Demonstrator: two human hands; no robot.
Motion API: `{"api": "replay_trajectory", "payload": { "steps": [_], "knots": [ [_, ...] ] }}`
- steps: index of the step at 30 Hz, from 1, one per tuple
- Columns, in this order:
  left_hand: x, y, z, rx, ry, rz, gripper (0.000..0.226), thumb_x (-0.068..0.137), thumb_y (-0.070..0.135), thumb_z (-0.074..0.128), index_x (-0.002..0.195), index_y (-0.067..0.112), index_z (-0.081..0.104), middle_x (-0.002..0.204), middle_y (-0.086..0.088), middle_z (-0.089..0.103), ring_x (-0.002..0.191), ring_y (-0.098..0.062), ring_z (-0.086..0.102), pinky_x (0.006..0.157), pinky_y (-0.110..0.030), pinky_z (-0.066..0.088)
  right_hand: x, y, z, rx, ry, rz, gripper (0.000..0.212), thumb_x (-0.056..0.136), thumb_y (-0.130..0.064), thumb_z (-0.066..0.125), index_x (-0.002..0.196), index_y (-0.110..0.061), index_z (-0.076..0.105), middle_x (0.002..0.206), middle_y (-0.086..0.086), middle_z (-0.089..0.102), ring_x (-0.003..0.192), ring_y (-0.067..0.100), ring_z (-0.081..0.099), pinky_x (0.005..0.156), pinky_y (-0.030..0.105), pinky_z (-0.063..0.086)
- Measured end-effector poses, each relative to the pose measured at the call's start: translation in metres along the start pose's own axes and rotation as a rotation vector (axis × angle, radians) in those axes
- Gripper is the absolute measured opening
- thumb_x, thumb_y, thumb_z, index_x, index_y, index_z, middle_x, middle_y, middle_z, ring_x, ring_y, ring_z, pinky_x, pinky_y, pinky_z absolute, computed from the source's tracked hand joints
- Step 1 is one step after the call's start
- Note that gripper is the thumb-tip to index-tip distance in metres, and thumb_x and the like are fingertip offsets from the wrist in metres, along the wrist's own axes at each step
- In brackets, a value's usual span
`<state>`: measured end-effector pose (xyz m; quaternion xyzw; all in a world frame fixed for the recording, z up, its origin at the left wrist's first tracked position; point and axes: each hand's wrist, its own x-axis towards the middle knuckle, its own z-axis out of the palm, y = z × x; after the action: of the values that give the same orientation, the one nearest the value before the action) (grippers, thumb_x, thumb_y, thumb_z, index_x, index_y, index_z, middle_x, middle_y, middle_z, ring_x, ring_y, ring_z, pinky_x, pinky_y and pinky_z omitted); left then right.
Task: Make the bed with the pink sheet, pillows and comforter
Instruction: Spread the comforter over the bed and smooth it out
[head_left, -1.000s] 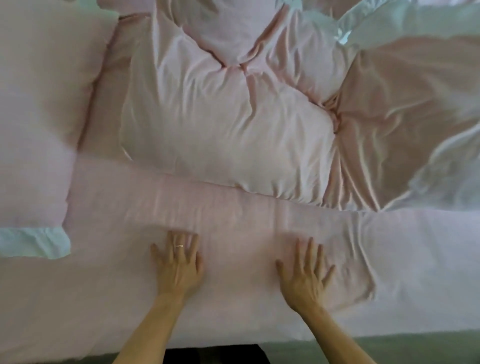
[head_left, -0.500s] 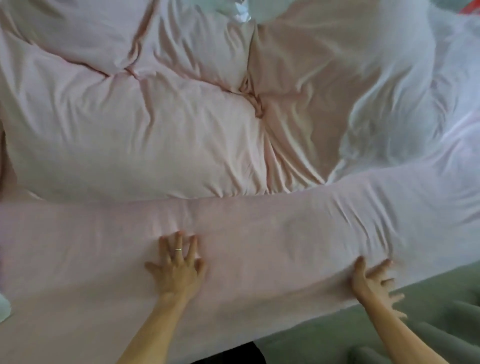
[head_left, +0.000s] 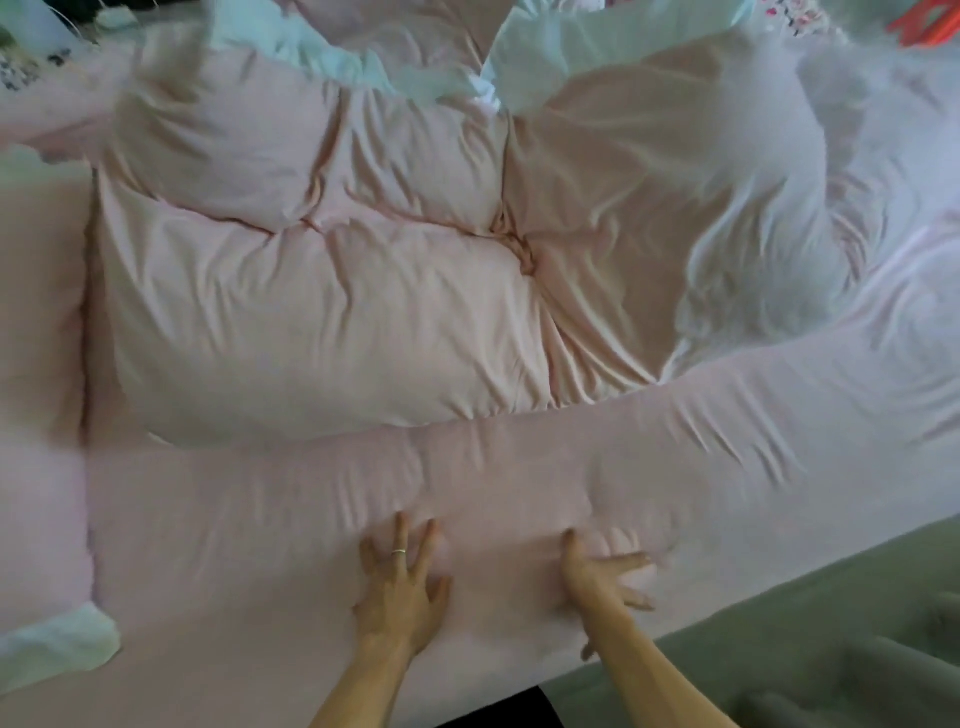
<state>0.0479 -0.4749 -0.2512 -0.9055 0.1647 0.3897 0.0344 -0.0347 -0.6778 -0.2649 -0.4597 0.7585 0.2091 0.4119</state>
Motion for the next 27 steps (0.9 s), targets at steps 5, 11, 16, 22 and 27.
{"api": "replay_trajectory", "payload": {
  "steps": [5, 11, 16, 22, 27],
  "knots": [
    [-0.021, 0.001, -0.08, -0.022, -0.142, 0.095, 0.047, 0.097, 0.042, 0.033, 0.141, 0.025, 0.039, 0.146, -0.006, 0.044, 0.123, -0.029, 0.052, 0.096, -0.036, 0.044, -0.084, -0.04, -0.019, -0.525, -0.149, -0.362, 0.08, 0.096, -0.055, 0.041, 0.156, -0.011, 0.013, 0.162, 0.02, 0.007, 0.148, 0.038, 0.015, 0.119, 0.046, 0.021],
    [-0.036, -0.013, -0.197, -0.085, -0.001, 0.129, 0.042, 0.096, 0.038, 0.037, 0.136, 0.028, 0.047, 0.139, -0.002, 0.052, 0.123, -0.026, 0.053, 0.096, -0.034, 0.043, -0.205, -0.12, -0.053, -0.522, -0.145, -0.916, 0.067, 0.095, -0.046, 0.053, 0.152, -0.017, 0.031, 0.16, 0.006, 0.027, 0.146, 0.026, 0.026, 0.117, 0.04, 0.026],
    [-0.032, -0.01, -0.304, -0.192, 0.503, 0.257, 0.043, 0.094, 0.03, 0.047, 0.137, 0.026, 0.046, 0.137, -0.001, 0.05, 0.123, -0.024, 0.05, 0.094, -0.035, 0.046, -0.259, -0.217, -0.107, -0.427, -0.018, -1.104, 0.061, 0.087, -0.053, 0.052, 0.138, -0.019, 0.047, 0.141, 0.005, 0.049, 0.132, 0.031, 0.046, 0.099, 0.038, 0.04],
    [-0.001, -0.016, -0.428, -0.044, 0.947, 0.233, 0.07, 0.066, 0.032, 0.081, 0.13, 0.02, 0.057, 0.137, -0.016, 0.054, 0.12, -0.038, 0.055, 0.088, -0.052, 0.05, -0.275, -0.342, -0.178, -0.381, 0.214, -1.327, 0.075, 0.09, -0.05, 0.06, 0.15, -0.016, 0.032, 0.157, 0.009, 0.032, 0.144, 0.031, 0.028, 0.115, 0.044, 0.028],
    [0.031, -0.027, -0.483, -0.098, 0.754, -0.08, 0.1, 0.077, 0.061, 0.064, 0.153, 0.042, 0.001, 0.161, -0.01, -0.012, 0.144, -0.046, 0.007, 0.104, -0.066, 0.027, -0.255, -0.435, -0.188, -0.714, 0.297, -1.408, 0.1, 0.082, -0.072, 0.054, 0.157, -0.028, 0.003, 0.166, 0.001, -0.004, 0.152, 0.024, -0.007, 0.121, 0.057, 0.007]
  ]
}}
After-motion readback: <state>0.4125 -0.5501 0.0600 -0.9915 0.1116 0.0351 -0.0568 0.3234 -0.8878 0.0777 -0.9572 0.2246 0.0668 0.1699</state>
